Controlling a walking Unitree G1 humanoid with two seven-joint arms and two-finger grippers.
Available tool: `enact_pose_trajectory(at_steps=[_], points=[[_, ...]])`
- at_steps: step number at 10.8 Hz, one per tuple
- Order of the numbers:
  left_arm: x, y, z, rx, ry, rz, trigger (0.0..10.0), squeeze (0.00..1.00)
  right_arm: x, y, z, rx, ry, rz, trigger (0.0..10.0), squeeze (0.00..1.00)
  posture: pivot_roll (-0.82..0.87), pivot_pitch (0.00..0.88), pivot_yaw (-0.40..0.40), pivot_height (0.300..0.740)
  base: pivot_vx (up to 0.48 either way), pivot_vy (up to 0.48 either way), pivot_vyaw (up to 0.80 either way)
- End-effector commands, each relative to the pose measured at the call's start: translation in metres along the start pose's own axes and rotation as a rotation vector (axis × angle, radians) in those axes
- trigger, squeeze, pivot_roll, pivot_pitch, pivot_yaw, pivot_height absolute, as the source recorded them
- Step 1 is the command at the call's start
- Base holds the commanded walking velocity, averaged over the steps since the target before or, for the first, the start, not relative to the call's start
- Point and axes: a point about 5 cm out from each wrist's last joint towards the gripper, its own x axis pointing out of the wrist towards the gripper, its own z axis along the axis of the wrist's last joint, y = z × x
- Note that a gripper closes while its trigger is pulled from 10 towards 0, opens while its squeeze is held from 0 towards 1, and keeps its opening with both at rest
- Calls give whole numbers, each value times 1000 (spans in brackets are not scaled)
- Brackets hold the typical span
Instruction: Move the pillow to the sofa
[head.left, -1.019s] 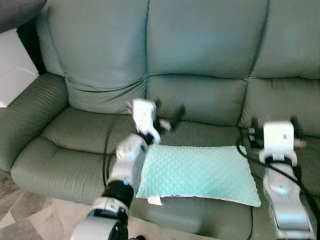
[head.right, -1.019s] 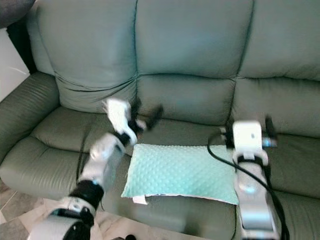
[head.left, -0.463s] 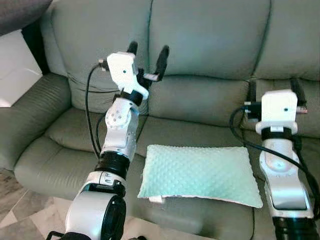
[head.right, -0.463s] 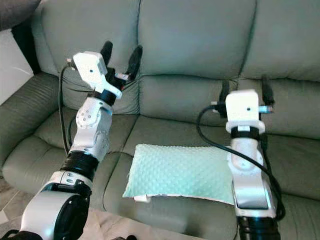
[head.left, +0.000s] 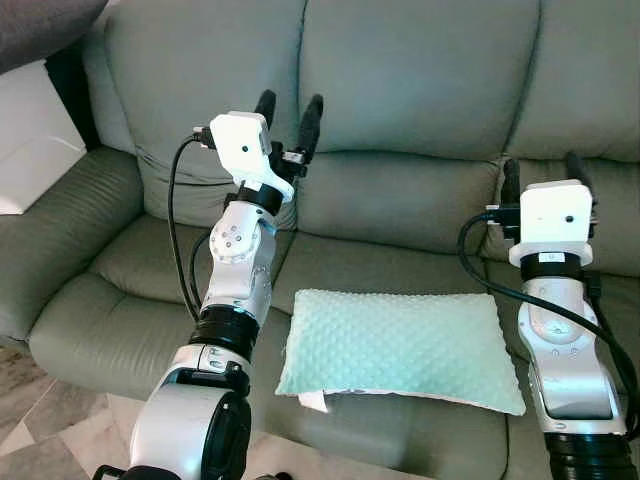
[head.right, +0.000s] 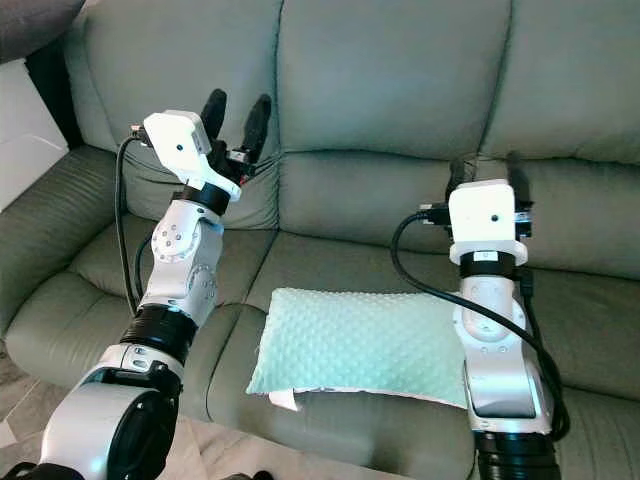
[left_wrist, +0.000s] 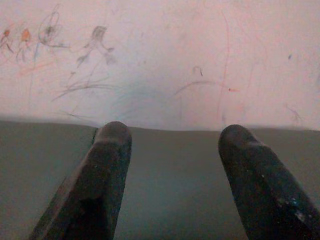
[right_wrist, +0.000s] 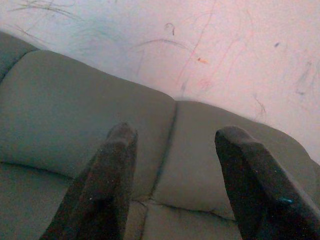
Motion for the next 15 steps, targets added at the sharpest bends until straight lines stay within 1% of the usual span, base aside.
enact_pose_trajectory(at_steps=[1, 7, 10, 11, 12, 13, 14, 15], points=[[-2, 5, -1, 19, 7, 13, 0, 0, 1, 4, 2, 12, -8, 12, 0, 0, -273, 40, 104, 740, 0, 0, 0], [-5, 8, -2, 46, 4, 43, 0, 0, 4, 5, 2, 18, -15, 32, 0, 0, -274, 32, 93, 740, 0, 0, 0], [-6, 9, -3, 50, 9, 54, 0, 0, 5, 7, 3, 46, -12, 32, 0, 0, -272, 33, 90, 740, 0, 0, 0], [-7, 11, -5, 41, 17, 68, 0, 0, 5, 8, 2, 118, 8, 20, 0, 0, -271, 35, 91, 740, 0, 0, 0], [-8, 13, -7, 4, 32, 100, 0, 0, 5, 8, 1, 142, 20, 14, 0, 0, -270, 35, 91, 740, 0, 0, 0], [-9, 17, -10, -49, 48, 148, 0, 0, 5, 10, 2, 205, 34, 14, 0, 0, -271, 36, 90, 740, 0, 0, 0], [-9, 18, -12, -90, 61, 166, 0, 0, 6, 11, 1, 278, 51, 14, 0, 0, -272, 36, 88, 740, 0, 0, 0], [-9, 19, -12, -96, 65, 169, 0, 0, 7, 12, 2, 316, 63, 9, 0, 0, -272, 37, 87, 740, 0, 0, 0]])
